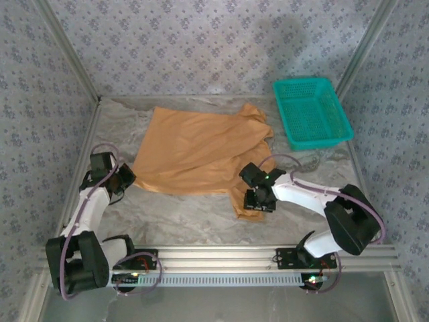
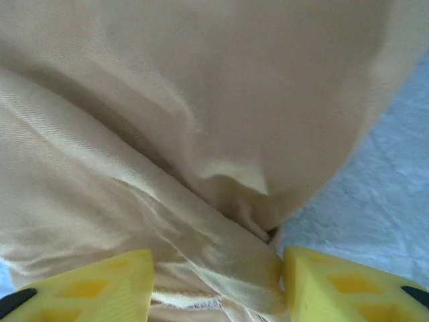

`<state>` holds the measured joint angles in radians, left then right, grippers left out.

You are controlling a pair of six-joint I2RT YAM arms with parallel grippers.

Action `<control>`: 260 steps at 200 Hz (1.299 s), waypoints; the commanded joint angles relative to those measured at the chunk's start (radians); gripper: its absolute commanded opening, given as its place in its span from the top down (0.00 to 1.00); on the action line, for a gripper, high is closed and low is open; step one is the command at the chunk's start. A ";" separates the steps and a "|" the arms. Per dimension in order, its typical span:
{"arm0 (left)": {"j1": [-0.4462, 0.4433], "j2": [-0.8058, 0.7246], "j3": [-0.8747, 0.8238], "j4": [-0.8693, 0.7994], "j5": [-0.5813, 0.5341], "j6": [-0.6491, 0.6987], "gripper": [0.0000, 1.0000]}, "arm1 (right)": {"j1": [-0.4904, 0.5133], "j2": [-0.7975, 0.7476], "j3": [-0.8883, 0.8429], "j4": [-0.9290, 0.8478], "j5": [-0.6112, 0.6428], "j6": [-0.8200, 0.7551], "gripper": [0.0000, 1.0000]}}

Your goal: Fold the inside-out t-shirt

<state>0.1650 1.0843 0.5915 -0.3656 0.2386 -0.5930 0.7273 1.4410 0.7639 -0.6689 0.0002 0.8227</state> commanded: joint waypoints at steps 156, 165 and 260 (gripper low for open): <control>0.025 -0.261 0.698 -0.183 -0.036 0.028 1.00 | -0.145 -0.290 0.843 -0.077 0.161 -0.423 1.00; 0.025 -0.283 0.748 -0.181 -0.041 0.034 1.00 | -0.139 -0.320 0.872 -0.072 0.147 -0.433 1.00; 0.025 -0.251 1.134 -0.254 -0.103 0.170 1.00 | -0.138 -0.432 1.114 -0.112 0.089 -0.511 1.00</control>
<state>0.1833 0.7830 1.6745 -0.5861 0.1776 -0.4786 0.5877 0.9840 1.8248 -0.7547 0.1078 0.3737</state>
